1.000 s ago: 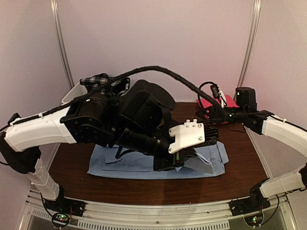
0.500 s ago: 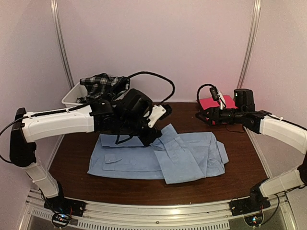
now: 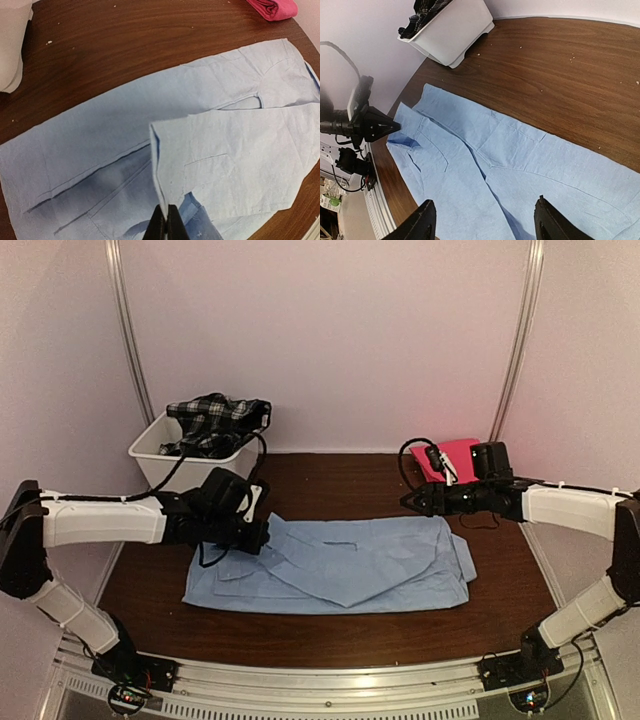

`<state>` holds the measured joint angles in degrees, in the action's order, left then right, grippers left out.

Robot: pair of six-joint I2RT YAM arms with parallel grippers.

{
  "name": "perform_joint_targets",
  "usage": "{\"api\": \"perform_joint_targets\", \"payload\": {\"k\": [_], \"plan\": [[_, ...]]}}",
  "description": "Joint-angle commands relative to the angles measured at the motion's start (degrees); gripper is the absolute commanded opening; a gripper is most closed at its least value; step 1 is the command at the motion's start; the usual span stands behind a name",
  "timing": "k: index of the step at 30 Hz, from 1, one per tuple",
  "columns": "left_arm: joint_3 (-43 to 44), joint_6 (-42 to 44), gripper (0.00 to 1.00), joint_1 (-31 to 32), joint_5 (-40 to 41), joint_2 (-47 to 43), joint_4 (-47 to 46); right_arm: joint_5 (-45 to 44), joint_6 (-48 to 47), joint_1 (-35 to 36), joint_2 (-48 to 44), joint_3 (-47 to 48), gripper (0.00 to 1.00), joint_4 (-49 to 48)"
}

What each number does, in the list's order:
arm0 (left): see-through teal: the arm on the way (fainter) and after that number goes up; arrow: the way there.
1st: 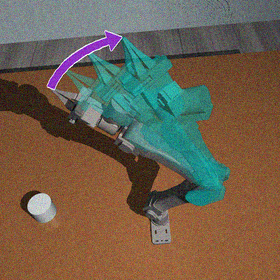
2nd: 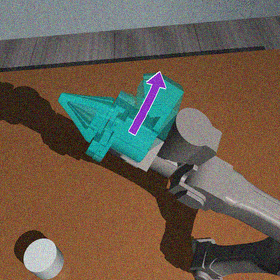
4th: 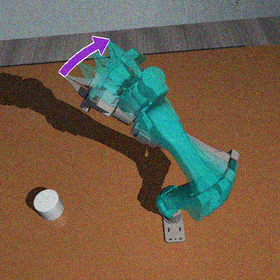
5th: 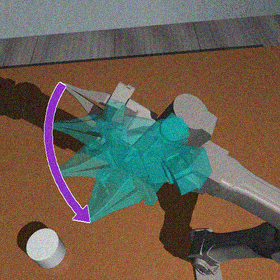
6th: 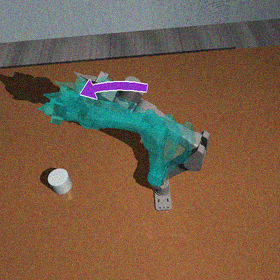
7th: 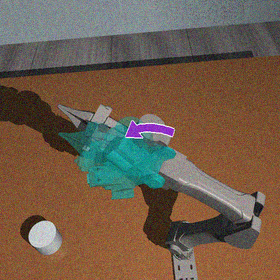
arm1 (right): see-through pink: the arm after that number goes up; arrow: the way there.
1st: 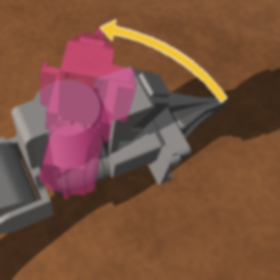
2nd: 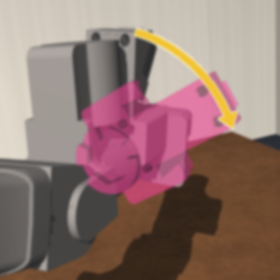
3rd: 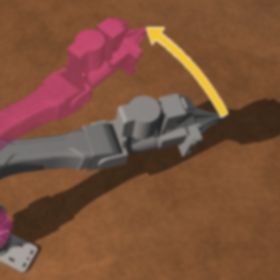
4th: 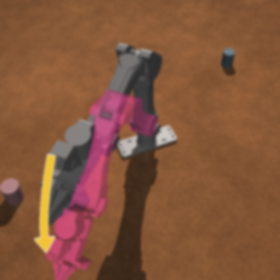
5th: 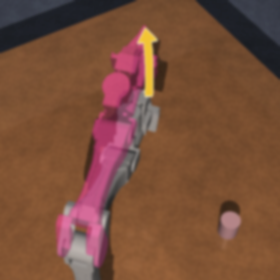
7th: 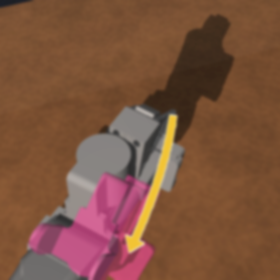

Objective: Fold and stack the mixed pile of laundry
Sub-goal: Adjust the rectangle-folded T-shirt at the center of the board, then rotate the rectangle-folded T-shirt at the center of the board.

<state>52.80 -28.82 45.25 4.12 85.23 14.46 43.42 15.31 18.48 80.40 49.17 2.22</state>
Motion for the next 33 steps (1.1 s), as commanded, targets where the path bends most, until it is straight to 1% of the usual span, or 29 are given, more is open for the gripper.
{"api": "perform_joint_targets", "payload": {"k": [1,9,13,16,17,19,21,22,23,25,26,28,29,33], "plan": [[-3.95,-4.35,0.00,-1.54,4.44,-3.65,-5.92,2.96,1.79,-0.31,1.55,-1.10,0.65,-3.74],[-10.08,-5.63,0.00,-4.85,6.94,-7.12,-9.07,3.93,2.36,0.04,2.68,-3.25,0.63,-4.16],[-10.78,-5.55,0.00,-6.43,7.54,-6.74,-7.95,3.91,2.64,0.68,3.25,-3.79,0.62,-3.80],[-9.77,-5.46,0.00,-6.66,8.46,-5.09,-5.49,2.68,2.64,1.82,3.53,-3.90,0.61,-2.69],[-9.39,-5.39,0.03,-6.74,9.04,-4.61,-4.37,1.96,2.56,2.39,3.47,-3.84,0.60,-1.95],[-8.86,-5.25,0.26,-6.80,11.03,-5.07,-2.87,-0.43,2.20,3.83,3.17,-3.82,0.59,0.64],[-8.03,-4.59,0.42,-6.82,13.41,-6.30,-1.63,-3.05,2.01,5.42,2.89,-3.72,0.57,2.98],[-7.45,-3.54,0.47,-6.78,14.23,-6.72,-1.20,-4.19,2.00,6.24,2.92,-3.85,0.57,3.86],[-6.69,-1.65,0.49,-6.76,14.52,-6.82,-0.76,-5.15,2.23,6.98,3.03,-3.96,0.56,4.32],[-5.15,1.00,0.50,-6.76,13.46,-6.01,-0.59,-6.29,2.78,8.29,3.88,-4.12,0.54,4.14],[-4.63,2.17,0.50,-6.76,11.68,-5.51,-1.19,-6.54,3.24,8.73,4.68,-4.08,0.53,3.66],[-4.50,4.50,0.45,-6.69,5.65,-4.01,-4.68,-6.76,4.15,9.38,6.55,-3.95,0.50,2.25],[-4.19,4.59,0.44,-6.49,4.29,-3.04,-5.67,-6.70,4.66,9.46,7.77,-3.84,0.49,1.55],[-2.31,3.83,0.42,-6.32,3.48,1.60,-5.89,-8.27,5.23,9.45,13.12,-2.40,0.45,1.92]]}}
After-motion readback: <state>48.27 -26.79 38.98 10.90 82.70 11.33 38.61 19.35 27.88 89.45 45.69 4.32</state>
